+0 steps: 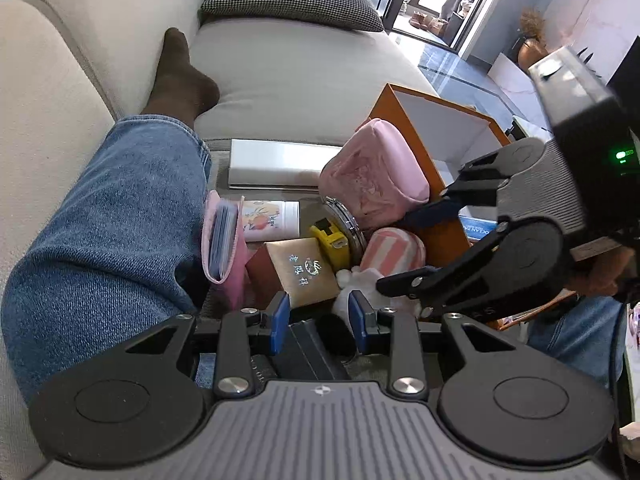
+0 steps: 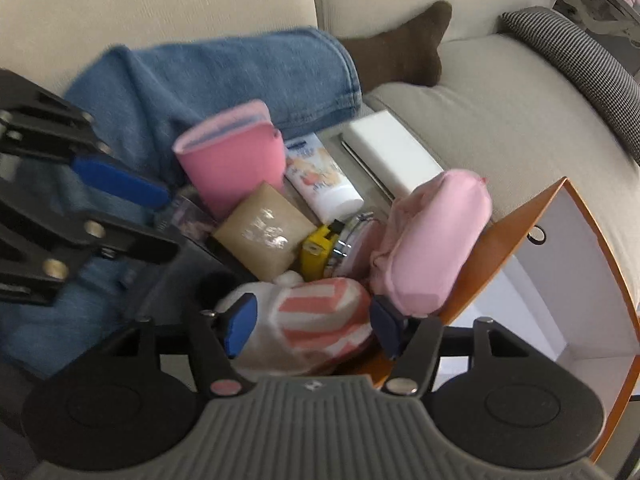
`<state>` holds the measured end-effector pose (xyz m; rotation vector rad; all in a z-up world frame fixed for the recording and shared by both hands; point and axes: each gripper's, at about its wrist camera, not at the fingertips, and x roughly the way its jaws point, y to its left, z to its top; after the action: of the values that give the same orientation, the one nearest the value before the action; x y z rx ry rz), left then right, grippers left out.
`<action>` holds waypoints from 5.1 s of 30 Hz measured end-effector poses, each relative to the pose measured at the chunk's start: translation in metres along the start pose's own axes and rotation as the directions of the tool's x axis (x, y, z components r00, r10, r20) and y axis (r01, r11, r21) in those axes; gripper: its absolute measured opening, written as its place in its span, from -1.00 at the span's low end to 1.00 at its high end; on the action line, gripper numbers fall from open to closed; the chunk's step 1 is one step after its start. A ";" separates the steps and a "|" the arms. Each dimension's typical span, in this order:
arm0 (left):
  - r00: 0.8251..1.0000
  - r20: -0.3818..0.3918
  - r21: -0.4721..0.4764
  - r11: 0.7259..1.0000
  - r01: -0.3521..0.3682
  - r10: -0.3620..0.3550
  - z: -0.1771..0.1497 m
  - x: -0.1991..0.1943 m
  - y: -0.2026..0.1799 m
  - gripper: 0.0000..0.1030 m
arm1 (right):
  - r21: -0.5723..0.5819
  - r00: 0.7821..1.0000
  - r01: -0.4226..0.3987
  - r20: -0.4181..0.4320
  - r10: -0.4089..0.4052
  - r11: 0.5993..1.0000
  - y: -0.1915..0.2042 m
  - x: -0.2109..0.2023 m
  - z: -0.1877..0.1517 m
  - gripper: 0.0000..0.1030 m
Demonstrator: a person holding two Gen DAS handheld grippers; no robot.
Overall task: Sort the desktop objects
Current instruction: 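Move both grippers to the white-and-black puppy plush in the striped cup, then grasp the puppy plush with the left gripper and lift it, then hold the puppy plush with the left gripper while the right gripper grasps the pink pouch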
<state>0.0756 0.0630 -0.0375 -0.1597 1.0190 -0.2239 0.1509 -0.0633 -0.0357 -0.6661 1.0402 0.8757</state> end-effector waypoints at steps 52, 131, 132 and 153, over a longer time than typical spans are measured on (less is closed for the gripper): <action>0.949 -0.282 -0.077 0.990 0.122 -0.139 -0.076 0.035 -0.058 0.01 | 0.410 0.979 -0.203 0.065 0.193 0.889 0.032 -0.027 -0.156 -0.25; 0.999 0.009 -0.190 0.980 0.050 -0.049 0.007 -0.018 -0.002 0.36 | 0.035 0.992 -0.028 0.121 0.023 0.999 0.039 -0.061 -0.064 -0.15; 0.999 0.011 -0.193 0.980 0.048 -0.047 0.010 -0.017 0.001 0.36 | 0.022 0.993 -0.020 0.120 0.017 1.000 0.034 -0.063 -0.063 -0.16; 0.999 -0.032 -0.144 0.989 0.036 -0.041 0.051 0.039 0.037 0.41 | -0.214 0.985 0.071 -0.139 -0.102 0.974 -0.038 0.004 0.083 -0.17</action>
<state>0.1430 0.0900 -0.0519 -0.3070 1.0681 -0.1892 0.2216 -0.0130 -0.0063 -0.9593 1.0519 0.8756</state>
